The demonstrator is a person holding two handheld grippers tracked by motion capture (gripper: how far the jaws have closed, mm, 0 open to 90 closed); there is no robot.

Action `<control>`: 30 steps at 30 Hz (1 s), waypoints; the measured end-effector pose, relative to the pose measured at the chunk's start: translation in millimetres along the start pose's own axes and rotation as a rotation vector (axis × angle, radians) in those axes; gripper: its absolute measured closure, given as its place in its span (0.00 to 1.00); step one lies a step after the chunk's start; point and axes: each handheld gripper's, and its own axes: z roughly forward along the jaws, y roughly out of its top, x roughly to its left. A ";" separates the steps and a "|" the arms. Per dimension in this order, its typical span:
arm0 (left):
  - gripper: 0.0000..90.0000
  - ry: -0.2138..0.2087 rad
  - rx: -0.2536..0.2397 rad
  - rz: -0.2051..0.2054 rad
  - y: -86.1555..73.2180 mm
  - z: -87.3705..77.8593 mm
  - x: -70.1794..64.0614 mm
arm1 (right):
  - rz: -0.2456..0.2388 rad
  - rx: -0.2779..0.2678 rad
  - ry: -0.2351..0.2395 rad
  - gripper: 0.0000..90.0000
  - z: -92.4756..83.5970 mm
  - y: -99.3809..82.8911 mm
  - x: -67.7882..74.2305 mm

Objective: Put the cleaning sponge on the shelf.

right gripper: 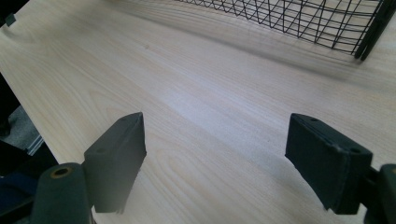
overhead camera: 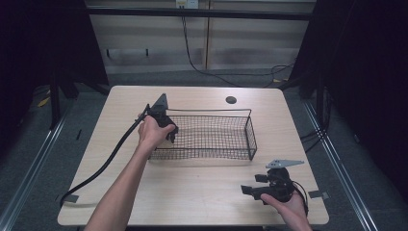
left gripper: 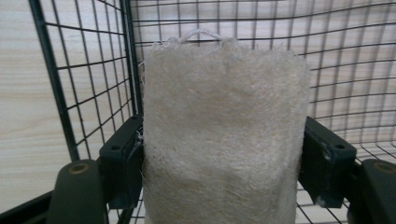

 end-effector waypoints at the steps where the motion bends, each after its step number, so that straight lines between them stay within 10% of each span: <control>1: 0.31 0.000 0.000 0.000 0.0 0.0 0.0 | 0.000 0.000 0.000 0.22 0.0 0.0 0.0; 30: 0.30 0.041 0.047 0.055 0.4 19.4 -7.4 | 0.004 -0.003 -0.004 0.22 -0.4 -0.4 -0.7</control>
